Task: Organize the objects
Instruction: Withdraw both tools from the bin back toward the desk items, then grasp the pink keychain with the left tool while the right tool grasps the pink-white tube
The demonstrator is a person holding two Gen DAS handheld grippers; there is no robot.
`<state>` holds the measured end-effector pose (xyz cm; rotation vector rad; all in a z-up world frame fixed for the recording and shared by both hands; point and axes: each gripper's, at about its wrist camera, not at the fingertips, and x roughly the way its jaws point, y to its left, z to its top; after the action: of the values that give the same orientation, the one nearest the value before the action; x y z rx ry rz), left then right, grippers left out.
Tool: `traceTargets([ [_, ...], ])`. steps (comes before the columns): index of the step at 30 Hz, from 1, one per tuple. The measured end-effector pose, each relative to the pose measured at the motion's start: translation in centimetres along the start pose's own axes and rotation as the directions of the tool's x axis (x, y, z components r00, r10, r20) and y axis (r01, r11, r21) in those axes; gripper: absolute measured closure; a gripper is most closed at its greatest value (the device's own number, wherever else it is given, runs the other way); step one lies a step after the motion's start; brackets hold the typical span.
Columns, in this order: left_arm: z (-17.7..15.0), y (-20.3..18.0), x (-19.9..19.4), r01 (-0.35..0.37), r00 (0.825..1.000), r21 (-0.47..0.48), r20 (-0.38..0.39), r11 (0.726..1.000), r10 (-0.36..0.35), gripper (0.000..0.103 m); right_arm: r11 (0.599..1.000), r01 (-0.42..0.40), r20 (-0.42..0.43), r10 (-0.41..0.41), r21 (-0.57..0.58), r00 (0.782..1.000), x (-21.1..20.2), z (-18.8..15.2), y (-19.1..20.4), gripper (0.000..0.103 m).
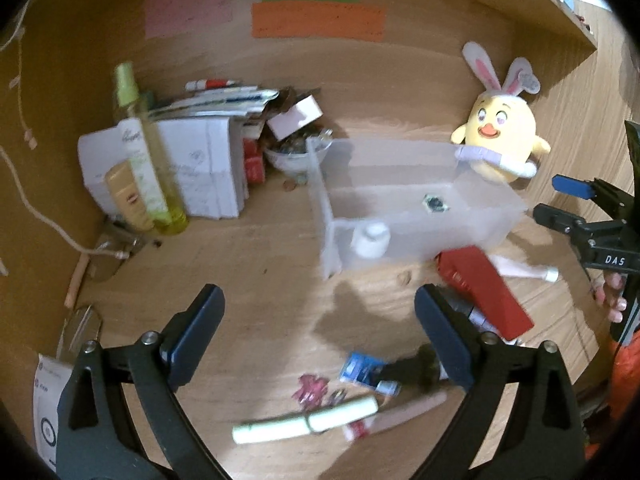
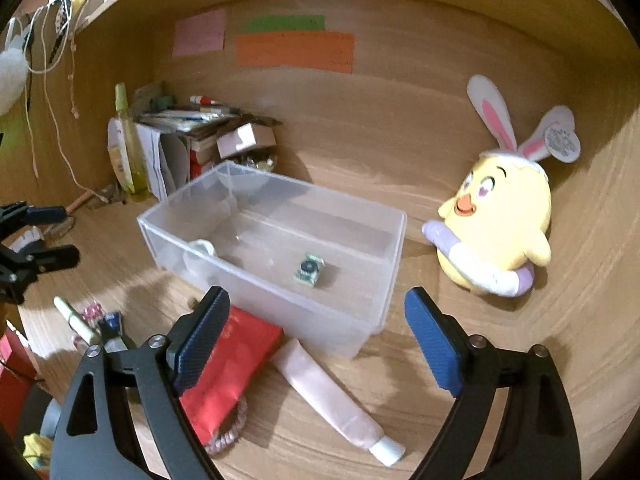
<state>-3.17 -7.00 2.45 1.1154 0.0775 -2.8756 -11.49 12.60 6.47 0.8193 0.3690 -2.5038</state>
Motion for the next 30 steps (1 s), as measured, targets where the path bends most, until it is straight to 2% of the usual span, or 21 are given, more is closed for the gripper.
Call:
traceTargets([
  [9,-3.1,1.8,1.1,-0.019,0.997,-0.027,-0.082,0.999,0.017,0.006,1.0,0.016,-0.075,-0.014,0.019,0.997,0.7,-3.2,-1.1,0.015],
  [13,-4.5,2.7,2.5,-0.006,0.987,-0.05,-0.161,0.999,-0.002,0.006,0.999,0.025,-0.115,-0.021,0.025,0.993,1.4,-4.6,-1.8,0.015],
  [16,-5.2,3.1,3.0,-0.002,0.983,-0.062,-0.184,0.998,-0.01,0.006,0.999,0.029,-0.149,-0.024,0.03,0.989,2.2,-5.5,-2.3,0.015],
  [18,-5.4,3.2,3.1,-0.004,0.982,-0.06,-0.188,0.998,-0.007,0.01,0.999,0.023,-0.172,-0.017,0.032,0.985,2.7,-6.0,-2.5,0.015],
  [20,-5.6,3.2,3.3,0.004,0.98,-0.059,-0.198,0.998,-0.016,0.023,0.999,0.017,-0.193,-0.011,0.031,0.981,3.3,-6.5,-2.6,0.015],
  [30,-6.4,3.1,4.2,0.023,0.973,-0.05,-0.23,0.998,-0.034,0.041,0.999,-0.028,-0.257,0.039,0.046,0.966,5.9,-7.2,-2.2,0.015],
])
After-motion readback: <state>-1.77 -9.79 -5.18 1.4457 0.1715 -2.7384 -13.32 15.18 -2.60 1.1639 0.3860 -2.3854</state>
